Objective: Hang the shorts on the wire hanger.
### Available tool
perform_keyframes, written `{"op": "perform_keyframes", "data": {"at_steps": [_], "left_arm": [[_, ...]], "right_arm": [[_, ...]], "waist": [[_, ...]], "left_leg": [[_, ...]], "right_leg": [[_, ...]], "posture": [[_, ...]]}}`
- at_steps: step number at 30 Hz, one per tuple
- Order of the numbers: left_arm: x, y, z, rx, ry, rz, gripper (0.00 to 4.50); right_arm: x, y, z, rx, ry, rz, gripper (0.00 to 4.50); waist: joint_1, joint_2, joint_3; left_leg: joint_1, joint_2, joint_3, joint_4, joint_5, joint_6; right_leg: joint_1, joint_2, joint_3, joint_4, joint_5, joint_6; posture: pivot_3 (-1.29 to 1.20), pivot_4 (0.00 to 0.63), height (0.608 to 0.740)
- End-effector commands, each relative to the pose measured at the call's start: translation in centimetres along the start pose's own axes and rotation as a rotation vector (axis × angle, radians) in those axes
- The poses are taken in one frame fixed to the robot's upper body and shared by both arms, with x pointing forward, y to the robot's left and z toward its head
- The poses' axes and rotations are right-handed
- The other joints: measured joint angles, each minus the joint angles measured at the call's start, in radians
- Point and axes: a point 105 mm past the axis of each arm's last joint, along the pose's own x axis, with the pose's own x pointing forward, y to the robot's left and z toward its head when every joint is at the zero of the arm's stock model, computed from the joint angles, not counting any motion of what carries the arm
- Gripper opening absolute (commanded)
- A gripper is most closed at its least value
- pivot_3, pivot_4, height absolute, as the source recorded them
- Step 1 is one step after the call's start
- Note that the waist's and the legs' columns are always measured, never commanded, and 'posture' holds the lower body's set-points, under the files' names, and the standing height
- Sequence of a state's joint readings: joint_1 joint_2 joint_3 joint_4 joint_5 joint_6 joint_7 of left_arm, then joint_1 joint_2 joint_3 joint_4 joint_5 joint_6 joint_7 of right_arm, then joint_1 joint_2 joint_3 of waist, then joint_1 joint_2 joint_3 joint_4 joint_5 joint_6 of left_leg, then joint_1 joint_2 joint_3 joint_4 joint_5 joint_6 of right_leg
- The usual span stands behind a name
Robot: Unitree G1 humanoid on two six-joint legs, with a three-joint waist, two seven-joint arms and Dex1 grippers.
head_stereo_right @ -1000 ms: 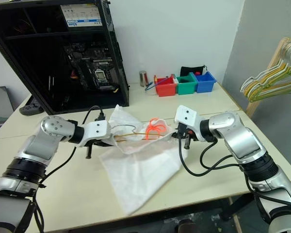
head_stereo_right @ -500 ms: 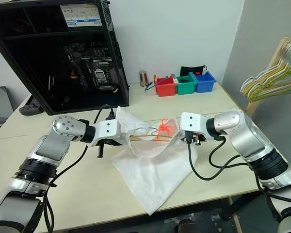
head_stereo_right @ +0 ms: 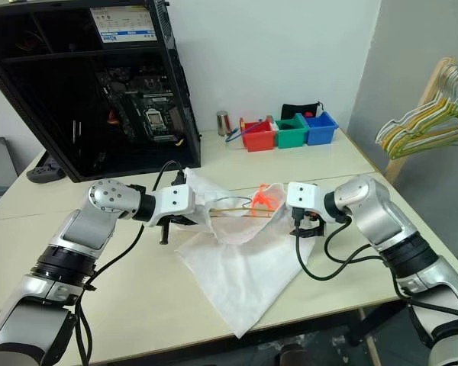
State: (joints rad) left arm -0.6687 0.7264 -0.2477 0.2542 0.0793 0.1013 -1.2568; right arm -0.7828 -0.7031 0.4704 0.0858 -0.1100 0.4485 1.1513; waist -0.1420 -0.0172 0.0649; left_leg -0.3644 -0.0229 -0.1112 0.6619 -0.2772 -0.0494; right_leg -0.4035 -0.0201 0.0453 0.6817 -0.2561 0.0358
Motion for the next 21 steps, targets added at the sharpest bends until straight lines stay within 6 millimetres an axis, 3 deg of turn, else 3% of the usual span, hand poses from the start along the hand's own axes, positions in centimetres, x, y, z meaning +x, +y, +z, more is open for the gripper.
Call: {"op": "perform_keyframes", "data": {"at_steps": [1,4,8,13,21], "left_arm": [[-1.1,0.9,1.0,0.026,-0.028,0.052,0.00],[-1.4,0.7,0.7,0.022,-0.015,0.057,0.00],[-1.6,0.5,0.7,0.019,-0.015,0.065,0.00],[-1.8,0.5,0.6,0.018,-0.007,0.072,0.00],[-1.9,0.6,0.7,0.023,-0.005,0.083,0.00]], "right_arm": [[0.3,-1.8,0.9,-0.098,0.016,-0.066,4.47],[0.7,-2.4,1.3,-0.139,0.017,-0.086,4.47],[0.8,-2.5,0.9,-0.222,0.039,-0.078,3.39],[1.2,-2.1,0.7,-0.288,0.051,-0.064,2.48],[1.4,-2.1,1.2,-0.308,0.033,-0.074,0.61]], "waist": [[0.001,0.000,0.000],[0.001,0.000,0.000],[0.003,0.000,0.000],[0.006,0.000,0.000],[0.007,0.000,0.000]], "left_leg": [[0.000,0.000,0.000,0.000,0.000,0.000],[0.000,0.000,0.001,0.000,0.000,0.000],[0.000,0.000,0.000,0.000,0.000,0.000],[0.000,0.000,0.000,0.000,0.000,0.000],[0.000,0.000,0.000,0.000,0.000,0.000]], "right_leg": [[0.000,0.000,0.000,0.000,0.000,0.000],[0.000,0.000,0.001,0.000,0.000,0.000],[0.000,0.000,0.000,0.000,0.000,0.000],[0.000,-0.001,0.000,0.000,0.000,0.000],[0.000,0.000,0.000,0.000,0.000,0.000]], "posture": [[-0.09,0.000,0.740],[-0.08,0.000,0.740],[-0.06,0.000,0.740],[-0.05,0.000,0.740],[-0.05,0.000,0.740]]}}
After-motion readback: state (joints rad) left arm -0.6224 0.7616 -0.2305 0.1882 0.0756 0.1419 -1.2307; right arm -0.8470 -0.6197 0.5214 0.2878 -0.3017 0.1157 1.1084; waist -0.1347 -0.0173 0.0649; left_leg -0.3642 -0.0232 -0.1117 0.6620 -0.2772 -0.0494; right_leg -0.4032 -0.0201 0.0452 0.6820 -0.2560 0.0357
